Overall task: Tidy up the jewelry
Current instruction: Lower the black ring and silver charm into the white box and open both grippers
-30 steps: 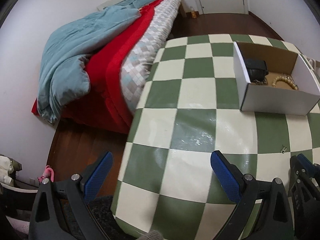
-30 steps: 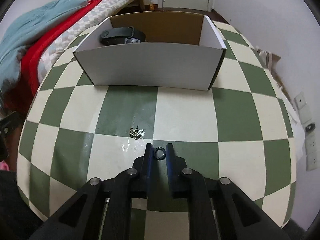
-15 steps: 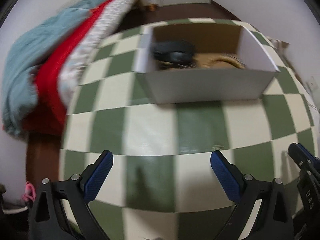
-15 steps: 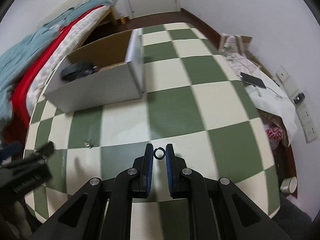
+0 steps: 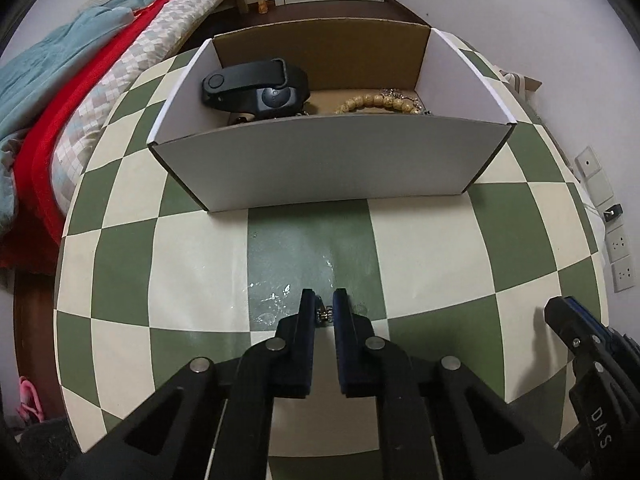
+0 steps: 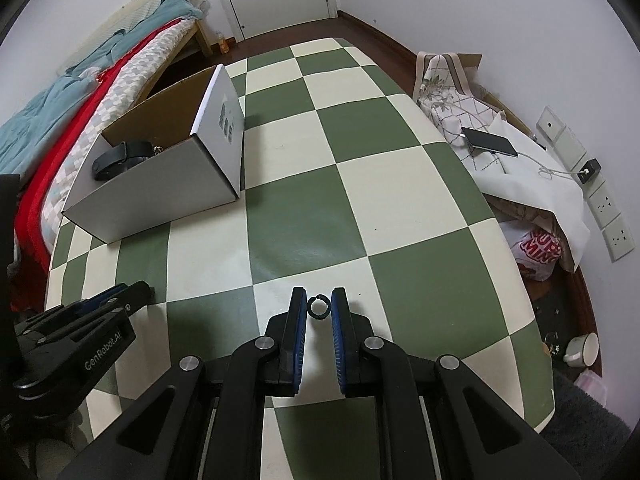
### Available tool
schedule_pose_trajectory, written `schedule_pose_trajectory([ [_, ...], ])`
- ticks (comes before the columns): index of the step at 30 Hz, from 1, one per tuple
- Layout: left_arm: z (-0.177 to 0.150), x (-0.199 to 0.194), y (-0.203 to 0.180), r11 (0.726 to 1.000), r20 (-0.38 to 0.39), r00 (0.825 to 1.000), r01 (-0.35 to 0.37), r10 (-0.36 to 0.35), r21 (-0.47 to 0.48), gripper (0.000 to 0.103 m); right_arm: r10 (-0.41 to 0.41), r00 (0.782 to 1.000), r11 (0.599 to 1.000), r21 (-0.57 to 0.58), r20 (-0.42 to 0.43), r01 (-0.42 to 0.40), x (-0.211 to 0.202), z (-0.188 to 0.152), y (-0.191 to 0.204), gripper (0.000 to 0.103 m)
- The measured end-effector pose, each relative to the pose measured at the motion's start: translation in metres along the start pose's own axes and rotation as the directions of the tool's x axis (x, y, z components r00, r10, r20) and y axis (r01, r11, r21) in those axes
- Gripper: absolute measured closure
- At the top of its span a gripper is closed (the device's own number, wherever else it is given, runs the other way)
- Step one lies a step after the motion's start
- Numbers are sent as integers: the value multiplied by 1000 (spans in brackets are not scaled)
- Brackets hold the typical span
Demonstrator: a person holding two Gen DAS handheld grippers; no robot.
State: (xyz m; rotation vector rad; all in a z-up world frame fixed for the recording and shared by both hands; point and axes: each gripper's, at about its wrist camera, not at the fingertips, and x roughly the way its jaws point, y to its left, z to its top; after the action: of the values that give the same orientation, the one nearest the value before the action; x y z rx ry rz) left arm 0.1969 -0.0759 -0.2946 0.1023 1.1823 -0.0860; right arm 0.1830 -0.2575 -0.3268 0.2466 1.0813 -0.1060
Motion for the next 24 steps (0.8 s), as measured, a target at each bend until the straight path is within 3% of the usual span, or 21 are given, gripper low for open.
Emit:
schedule_pose_trajectory([
  [9, -1, -11, 8, 1000, 23, 1000, -5, 5, -12, 97, 12, 1000, 1000, -6, 26, -12, -12, 5, 7, 90],
  [13, 7, -38, 19, 999, 69, 998, 16, -14, -34, 97, 33, 998, 999, -2, 48, -33, -24, 11, 11, 90],
  [19, 50, -95, 51, 993, 181, 982, 78, -60, -94, 97, 110, 988, 994, -22, 107, -108, -51, 40, 32, 90],
  [24, 97, -105, 74, 988, 216, 974, 101, -74, -117, 97, 205, 970, 978, -57, 131, -199, -61, 83, 59, 90],
])
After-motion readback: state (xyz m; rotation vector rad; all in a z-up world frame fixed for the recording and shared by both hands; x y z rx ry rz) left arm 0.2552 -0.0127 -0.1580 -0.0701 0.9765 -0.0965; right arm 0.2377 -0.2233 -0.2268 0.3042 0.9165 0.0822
